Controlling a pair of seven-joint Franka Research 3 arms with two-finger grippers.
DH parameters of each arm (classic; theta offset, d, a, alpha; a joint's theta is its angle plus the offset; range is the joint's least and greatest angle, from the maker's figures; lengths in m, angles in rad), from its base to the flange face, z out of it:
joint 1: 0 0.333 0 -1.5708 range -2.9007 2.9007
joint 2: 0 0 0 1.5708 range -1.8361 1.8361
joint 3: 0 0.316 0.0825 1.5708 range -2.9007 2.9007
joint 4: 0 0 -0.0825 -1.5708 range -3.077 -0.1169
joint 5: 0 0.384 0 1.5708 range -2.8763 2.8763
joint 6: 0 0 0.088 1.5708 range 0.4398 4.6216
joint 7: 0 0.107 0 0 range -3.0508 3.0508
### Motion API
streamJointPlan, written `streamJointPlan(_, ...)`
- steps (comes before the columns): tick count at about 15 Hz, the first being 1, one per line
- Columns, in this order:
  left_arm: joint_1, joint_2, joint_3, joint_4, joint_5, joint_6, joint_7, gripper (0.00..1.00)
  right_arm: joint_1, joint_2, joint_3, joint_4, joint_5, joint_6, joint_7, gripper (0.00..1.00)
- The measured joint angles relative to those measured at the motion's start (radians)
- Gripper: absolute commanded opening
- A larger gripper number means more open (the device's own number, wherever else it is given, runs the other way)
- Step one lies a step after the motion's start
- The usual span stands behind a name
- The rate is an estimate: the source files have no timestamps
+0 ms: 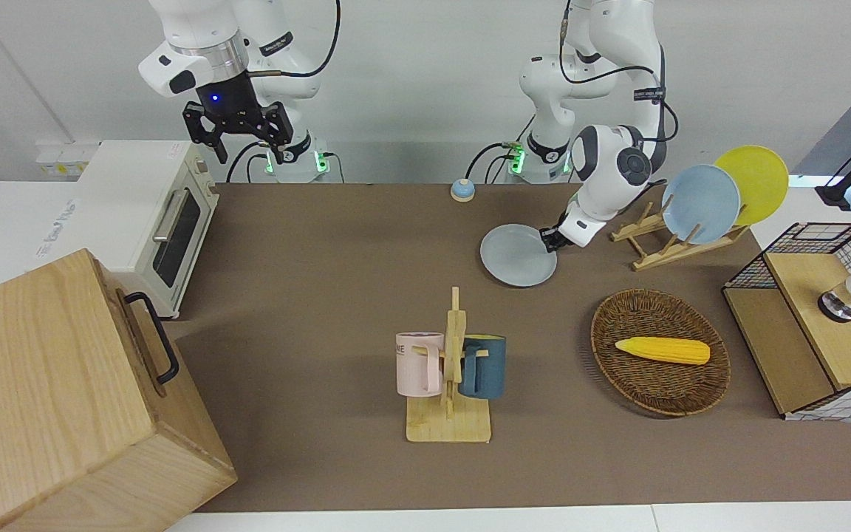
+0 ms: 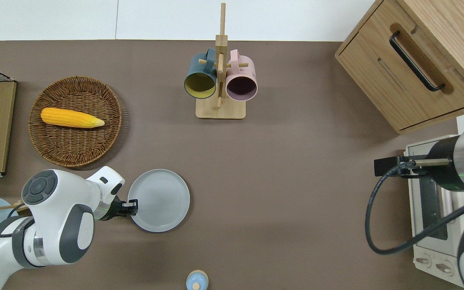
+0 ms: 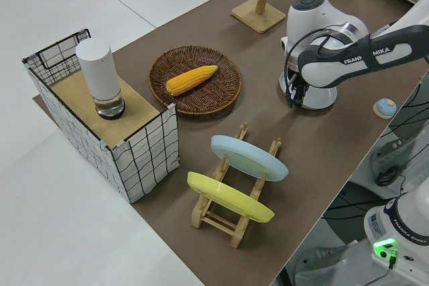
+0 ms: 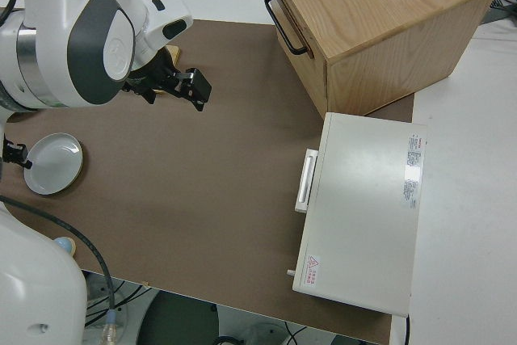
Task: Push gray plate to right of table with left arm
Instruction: 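Push the gray plate with the left gripper away from the basket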
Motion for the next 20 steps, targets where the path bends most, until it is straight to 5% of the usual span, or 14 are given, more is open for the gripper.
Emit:
streamJointPlan(6,-0.009,0.0,-0.016,0.0,0.0,0.0,-0.023,0.0,0.0,0.0,0.0,0.0,0.0,0.0,0.0,0.996)
streamJointPlan(13,-0.029,-0.002,-0.167,0.001,-0.035,0.005,-0.206,0.0,0.0,0.0,0.0,0.0,0.0,0.0,0.0,0.996)
streamJointPlan(20,-0.057,-0.002,-0.264,0.0,-0.049,0.05,-0.377,0.0,0.0,0.0,0.0,0.0,0.0,0.0,0.0,0.996)
